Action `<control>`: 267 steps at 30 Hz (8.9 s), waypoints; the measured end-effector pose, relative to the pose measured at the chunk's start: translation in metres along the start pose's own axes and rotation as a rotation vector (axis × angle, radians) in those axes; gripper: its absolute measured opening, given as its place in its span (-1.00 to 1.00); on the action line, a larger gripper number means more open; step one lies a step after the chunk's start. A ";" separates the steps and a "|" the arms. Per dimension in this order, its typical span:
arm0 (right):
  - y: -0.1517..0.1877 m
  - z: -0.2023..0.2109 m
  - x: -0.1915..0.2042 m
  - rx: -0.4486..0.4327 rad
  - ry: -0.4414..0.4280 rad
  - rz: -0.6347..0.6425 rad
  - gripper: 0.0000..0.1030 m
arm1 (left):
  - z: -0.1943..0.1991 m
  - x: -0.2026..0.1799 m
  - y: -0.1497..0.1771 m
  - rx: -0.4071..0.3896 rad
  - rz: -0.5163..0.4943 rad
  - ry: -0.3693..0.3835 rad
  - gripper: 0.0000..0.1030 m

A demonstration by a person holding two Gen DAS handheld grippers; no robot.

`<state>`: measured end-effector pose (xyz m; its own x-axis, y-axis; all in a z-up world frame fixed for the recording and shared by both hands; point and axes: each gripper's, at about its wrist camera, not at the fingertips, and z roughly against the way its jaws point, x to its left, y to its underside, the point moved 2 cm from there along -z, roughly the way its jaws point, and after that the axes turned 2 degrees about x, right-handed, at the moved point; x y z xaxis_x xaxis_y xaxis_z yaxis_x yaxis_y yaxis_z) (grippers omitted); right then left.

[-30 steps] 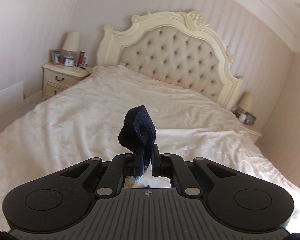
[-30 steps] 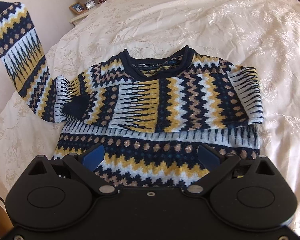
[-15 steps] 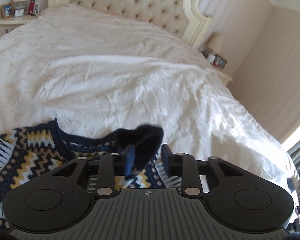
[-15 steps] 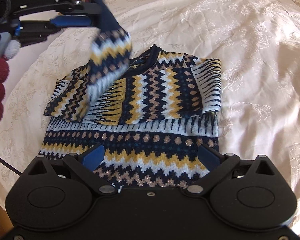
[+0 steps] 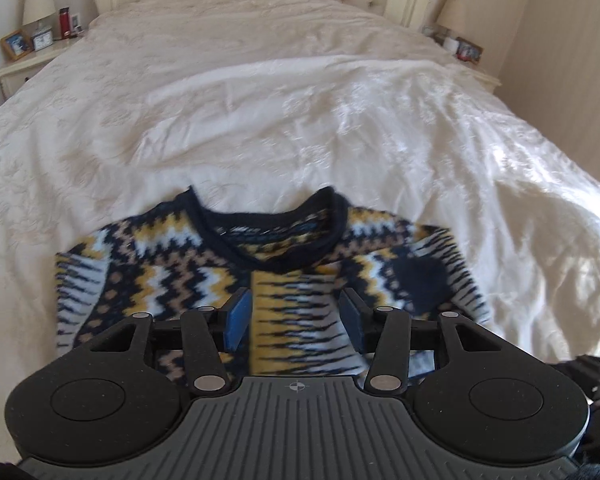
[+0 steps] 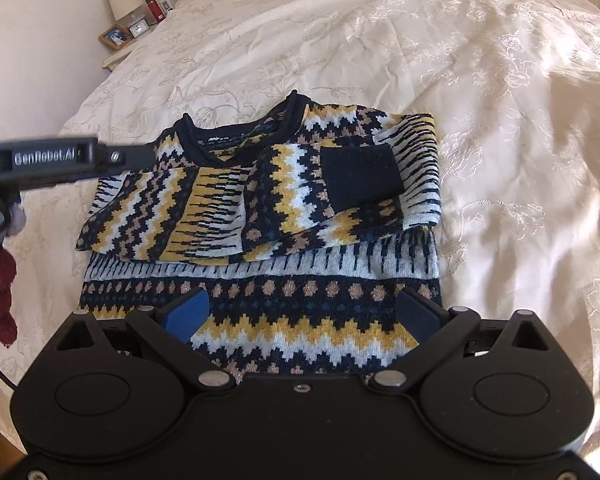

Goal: Fold small clothes
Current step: 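Press and smooth the folded side edge of the sweater with the left gripper, then move both grippers to the navy ribbed hem of the sweater, then close the left gripper on the hem while the right gripper closes on it too, then lift the hem with both grippers and fold it over toward the collar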

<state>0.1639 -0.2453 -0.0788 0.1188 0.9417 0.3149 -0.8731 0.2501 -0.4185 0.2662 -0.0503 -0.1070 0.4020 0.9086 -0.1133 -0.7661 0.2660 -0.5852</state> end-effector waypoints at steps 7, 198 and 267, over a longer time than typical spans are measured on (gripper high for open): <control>-0.014 -0.011 0.009 -0.001 0.021 -0.007 0.95 | -0.021 0.081 0.020 0.086 0.067 -0.181 -0.09; 0.177 0.063 -0.044 0.232 -0.423 -0.146 -0.72 | 0.150 0.064 0.276 0.128 0.339 -0.014 -0.91; -0.073 -0.003 -0.051 -0.205 -0.382 -0.425 -0.70 | 0.057 0.131 0.019 -0.163 0.509 0.305 -0.81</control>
<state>0.2233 -0.3107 -0.0664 0.2259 0.6119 0.7580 -0.6731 0.6605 -0.3327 0.2751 0.0920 -0.0870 0.1498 0.7691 -0.6214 -0.8230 -0.2513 -0.5094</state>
